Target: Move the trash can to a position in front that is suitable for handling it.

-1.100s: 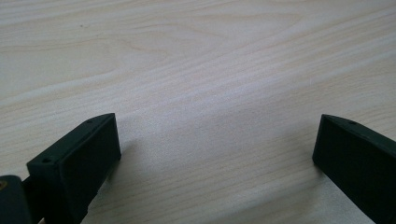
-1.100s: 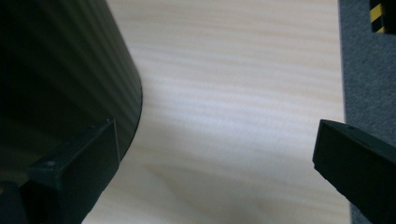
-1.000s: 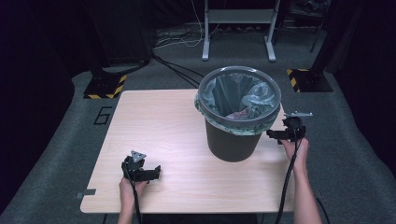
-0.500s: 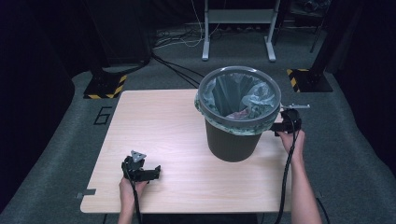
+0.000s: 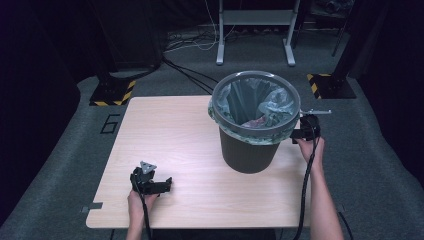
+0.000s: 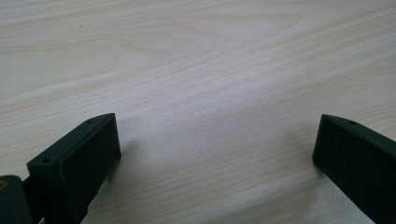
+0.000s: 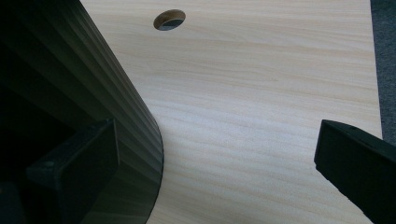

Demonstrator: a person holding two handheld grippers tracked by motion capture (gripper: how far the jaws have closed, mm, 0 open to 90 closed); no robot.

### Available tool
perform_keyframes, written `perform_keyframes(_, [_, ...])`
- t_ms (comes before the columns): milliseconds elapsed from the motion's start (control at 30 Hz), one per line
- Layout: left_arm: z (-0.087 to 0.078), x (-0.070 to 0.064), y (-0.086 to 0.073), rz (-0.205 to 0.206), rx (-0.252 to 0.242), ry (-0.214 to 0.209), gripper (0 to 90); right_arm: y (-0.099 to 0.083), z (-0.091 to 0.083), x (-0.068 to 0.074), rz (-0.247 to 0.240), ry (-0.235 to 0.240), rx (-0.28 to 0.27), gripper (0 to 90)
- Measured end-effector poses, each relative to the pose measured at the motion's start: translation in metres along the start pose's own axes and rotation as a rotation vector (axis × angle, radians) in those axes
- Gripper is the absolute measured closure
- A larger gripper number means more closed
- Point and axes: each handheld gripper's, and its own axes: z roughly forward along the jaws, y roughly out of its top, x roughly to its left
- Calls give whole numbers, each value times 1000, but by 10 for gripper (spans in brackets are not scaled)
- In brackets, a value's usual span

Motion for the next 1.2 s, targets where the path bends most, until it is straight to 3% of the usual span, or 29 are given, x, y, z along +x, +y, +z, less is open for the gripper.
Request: perform_keyframes(1200, [0, 0, 0, 0, 0, 0, 8, 6, 9, 33, -26, 11, 6, 0])
